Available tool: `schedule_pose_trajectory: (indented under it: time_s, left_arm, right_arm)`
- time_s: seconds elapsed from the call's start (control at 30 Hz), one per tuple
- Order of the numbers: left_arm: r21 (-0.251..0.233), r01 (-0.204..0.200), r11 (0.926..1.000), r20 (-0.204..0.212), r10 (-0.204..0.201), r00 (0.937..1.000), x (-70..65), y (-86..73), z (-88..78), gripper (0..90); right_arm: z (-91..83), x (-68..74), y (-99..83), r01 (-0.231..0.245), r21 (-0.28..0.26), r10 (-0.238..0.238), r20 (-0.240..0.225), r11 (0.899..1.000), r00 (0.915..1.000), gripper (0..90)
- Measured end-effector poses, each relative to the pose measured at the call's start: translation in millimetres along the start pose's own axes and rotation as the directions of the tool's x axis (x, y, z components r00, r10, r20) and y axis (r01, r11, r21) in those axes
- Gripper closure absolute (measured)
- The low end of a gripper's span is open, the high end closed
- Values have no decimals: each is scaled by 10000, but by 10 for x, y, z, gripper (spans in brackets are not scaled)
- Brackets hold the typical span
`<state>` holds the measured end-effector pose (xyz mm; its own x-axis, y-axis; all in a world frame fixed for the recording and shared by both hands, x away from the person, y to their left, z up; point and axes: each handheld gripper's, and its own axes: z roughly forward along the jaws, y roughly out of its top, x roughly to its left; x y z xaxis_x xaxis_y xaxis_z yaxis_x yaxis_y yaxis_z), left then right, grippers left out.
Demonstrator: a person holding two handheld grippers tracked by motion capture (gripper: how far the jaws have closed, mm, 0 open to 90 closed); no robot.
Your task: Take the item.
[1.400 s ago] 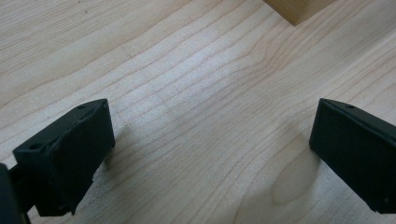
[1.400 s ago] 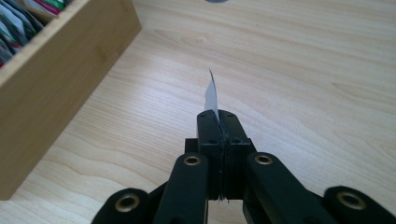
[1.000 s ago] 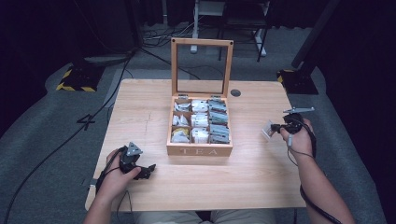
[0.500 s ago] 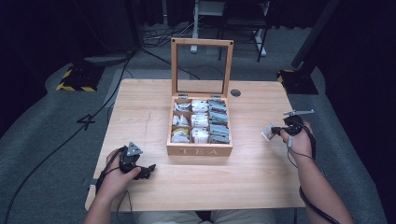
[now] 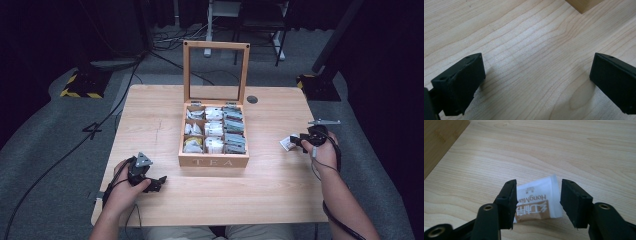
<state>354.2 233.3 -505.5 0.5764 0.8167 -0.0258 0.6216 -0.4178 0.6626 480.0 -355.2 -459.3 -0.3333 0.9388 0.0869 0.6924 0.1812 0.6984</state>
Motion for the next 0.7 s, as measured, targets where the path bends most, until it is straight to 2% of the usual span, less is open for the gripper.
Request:
schedule_pose_trajectory:
  time_s: [0.1,0.27,0.33,0.37,0.4,0.47,0.53,0.57,0.67,0.7]
  left_arm:
    - [-31,6,10000,-83,-6,10000,-5,-12,-12,14]
    - [-28,24,10000,-160,-25,9999,-39,-45,-62,47]
    - [-16,-58,10000,-62,58,10000,-64,-48,-93,108]
    - [4,-249,9997,-21,249,9997,-78,-46,-110,157]
    - [44,-229,9997,-23,229,9997,-96,-49,-115,170]
    - [106,-382,9992,-59,383,9992,-115,-51,-129,159]
    - [203,-352,9992,11,352,9994,-126,-57,-142,160]
    - [267,-345,9990,37,344,9994,-124,-61,-152,160]
    - [183,-96,9998,80,94,9999,-111,-98,-168,159]
    - [183,-96,9998,80,94,9999,-111,-98,-168,159]
  right_arm:
    - [-73,-33,7,-9,-351,10,15,9994,10000,449]
    - [-176,-26,11,172,-520,-177,-106,9985,9998,443]
    - [-245,11,18,328,-711,-348,-270,9969,9990,438]
    - [-285,39,23,375,-756,-403,-359,9964,9985,434]
    - [-331,72,28,519,-868,-562,-481,9949,9973,431]
    - [-390,124,36,718,-960,-779,-612,9928,9951,426]
    - [-483,223,46,1097,-1071,-1187,-810,9882,9896,423]
    - [-483,223,46,1097,-1071,-1187,-810,9882,9896,423]
    - [-586,363,39,1528,-1268,-1676,-1158,9801,9790,417]
    - [-586,363,39,1528,-1268,-1676,-1158,9801,9790,417]
